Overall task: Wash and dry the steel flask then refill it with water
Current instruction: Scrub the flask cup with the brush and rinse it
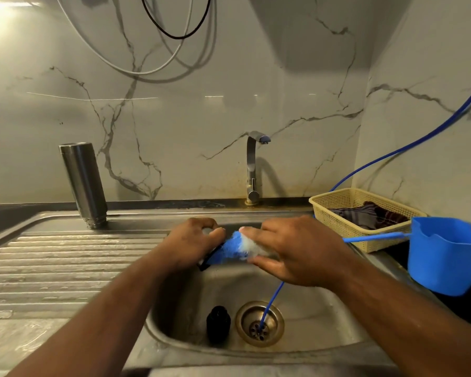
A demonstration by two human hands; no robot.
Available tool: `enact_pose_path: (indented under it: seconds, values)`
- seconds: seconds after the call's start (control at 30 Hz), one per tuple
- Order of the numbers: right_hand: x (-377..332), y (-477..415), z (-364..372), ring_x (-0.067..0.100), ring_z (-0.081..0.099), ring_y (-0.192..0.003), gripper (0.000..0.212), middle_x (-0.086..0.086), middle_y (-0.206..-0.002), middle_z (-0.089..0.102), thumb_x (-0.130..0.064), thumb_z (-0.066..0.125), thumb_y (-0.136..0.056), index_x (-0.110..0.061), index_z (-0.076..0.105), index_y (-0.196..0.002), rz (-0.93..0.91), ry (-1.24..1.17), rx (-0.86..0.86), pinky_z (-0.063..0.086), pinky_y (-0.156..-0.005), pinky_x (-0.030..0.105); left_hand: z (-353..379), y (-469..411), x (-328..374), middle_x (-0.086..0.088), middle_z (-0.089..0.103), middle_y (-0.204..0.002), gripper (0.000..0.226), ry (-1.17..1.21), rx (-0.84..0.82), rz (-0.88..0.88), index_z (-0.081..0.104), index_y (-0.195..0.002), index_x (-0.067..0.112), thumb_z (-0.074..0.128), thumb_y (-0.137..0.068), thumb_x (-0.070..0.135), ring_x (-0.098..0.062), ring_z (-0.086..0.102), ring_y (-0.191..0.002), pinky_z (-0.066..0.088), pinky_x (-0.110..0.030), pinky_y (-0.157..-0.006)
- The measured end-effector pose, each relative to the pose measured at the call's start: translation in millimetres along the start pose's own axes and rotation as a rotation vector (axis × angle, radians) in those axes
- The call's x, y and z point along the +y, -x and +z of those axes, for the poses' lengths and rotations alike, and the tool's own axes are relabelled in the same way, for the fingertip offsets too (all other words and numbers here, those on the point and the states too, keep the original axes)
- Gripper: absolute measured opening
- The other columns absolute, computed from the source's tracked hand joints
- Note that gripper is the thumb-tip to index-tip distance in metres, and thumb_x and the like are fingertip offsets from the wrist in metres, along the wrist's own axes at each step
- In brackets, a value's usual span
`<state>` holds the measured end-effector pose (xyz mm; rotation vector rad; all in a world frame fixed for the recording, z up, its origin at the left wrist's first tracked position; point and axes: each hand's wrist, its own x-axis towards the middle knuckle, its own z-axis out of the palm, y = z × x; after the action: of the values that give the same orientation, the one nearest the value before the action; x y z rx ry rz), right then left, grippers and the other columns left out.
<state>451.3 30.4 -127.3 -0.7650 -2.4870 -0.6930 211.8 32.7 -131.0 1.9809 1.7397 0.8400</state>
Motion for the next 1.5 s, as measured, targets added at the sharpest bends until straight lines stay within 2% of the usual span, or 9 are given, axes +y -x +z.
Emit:
enact_pose_path:
  seconds: [0.17,0.37,0.47,0.6,0.8,1.03,1.27,1.37,1.5]
  values:
    - [7,1,1,0.007,0.045,-0.061,0.044,-0.01,-0.069,0.048,-0.07,0.044,-0.093,-0.032,0.05,-0.07,0.222,-0.293,-0.121,0.029,-0.053,0.026,-9,9,8,-0.005,0.059,-0.081,0.034,0.391,-0.131,0.109,0.065,-0.096,0.012,0.05,-0.103,0.042,-0.008,0.053,-0.055,0.036,-0.021,-0.039]
    - [-15,-3,2,0.008,0.047,-0.058,0.051,-0.006,-0.067,0.052,-0.067,0.035,-0.097,-0.027,0.056,-0.073,0.519,-0.635,-0.223,0.035,-0.054,0.025,3,10,18,-0.008,0.062,-0.072,0.062,1.105,-0.03,-0.001,0.056,-0.112,0.005,0.057,-0.09,0.062,-0.009,0.039,-0.044,0.034,-0.02,-0.039]
    - [-22,-7,6,0.005,0.049,-0.059,0.048,-0.006,-0.069,0.054,-0.068,0.039,-0.098,-0.027,0.055,-0.077,0.539,-0.68,-0.266,0.034,-0.054,0.021,14,9,21,-0.01,0.064,-0.085,0.083,1.012,0.158,0.028,0.055,-0.119,0.012,0.065,-0.071,0.08,-0.011,0.051,-0.051,0.043,-0.022,-0.044]
    - [-20,-9,3,0.002,0.058,-0.063,0.03,-0.01,-0.073,0.059,-0.059,0.062,-0.093,-0.03,0.059,-0.085,0.501,-0.598,-0.319,0.036,-0.053,0.016,24,5,11,-0.004,0.066,-0.099,0.061,0.558,0.329,0.131,0.046,-0.121,0.028,0.068,-0.075,0.062,-0.008,0.068,-0.07,0.056,-0.024,-0.059]
    - [-3,2,-9,0.013,0.06,-0.086,0.056,-0.007,-0.104,0.063,-0.057,0.068,-0.087,-0.038,0.047,-0.135,0.464,-0.334,-0.283,0.05,-0.068,0.032,23,-3,4,0.007,0.066,-0.096,0.043,0.141,0.128,0.157,0.053,-0.104,0.039,0.065,-0.076,0.069,-0.009,0.066,-0.082,0.06,-0.029,-0.069]
    - [23,6,0,0.013,0.059,-0.087,0.05,-0.011,-0.098,0.069,-0.072,0.043,-0.089,-0.034,0.067,-0.112,0.354,-0.137,0.01,0.046,-0.065,0.032,10,5,9,-0.005,0.067,-0.094,0.037,0.383,-0.112,0.19,0.059,-0.104,0.029,0.051,-0.09,0.063,-0.013,0.061,-0.066,0.051,-0.029,-0.056]
    - [17,5,8,0.001,0.061,-0.073,0.054,-0.01,-0.08,0.067,-0.062,0.029,-0.101,-0.032,0.074,-0.101,0.545,-0.518,-0.085,0.052,-0.067,0.026,19,16,32,-0.014,0.062,-0.095,0.056,1.065,-0.037,0.111,0.055,-0.123,0.01,0.054,-0.091,0.057,-0.016,0.048,-0.058,0.041,-0.026,-0.051]
    - [-1,-1,12,-0.001,0.052,-0.059,0.055,-0.008,-0.063,0.052,-0.056,0.028,-0.106,-0.028,0.053,-0.066,0.583,-0.647,-0.123,0.039,-0.055,0.015,17,14,28,-0.01,0.066,-0.102,0.054,0.918,0.14,0.175,0.054,-0.122,0.025,0.059,-0.087,0.065,-0.02,0.063,-0.071,0.052,-0.031,-0.061]
    - [-14,-6,13,0.001,0.051,-0.057,0.058,-0.005,-0.062,0.054,-0.062,0.024,-0.104,-0.028,0.052,-0.065,0.641,-0.785,-0.212,0.038,-0.062,0.025,16,10,17,0.007,0.06,-0.107,0.044,0.556,0.304,0.309,0.044,-0.123,0.028,0.063,-0.087,0.045,-0.008,0.067,-0.09,0.059,-0.024,-0.074]
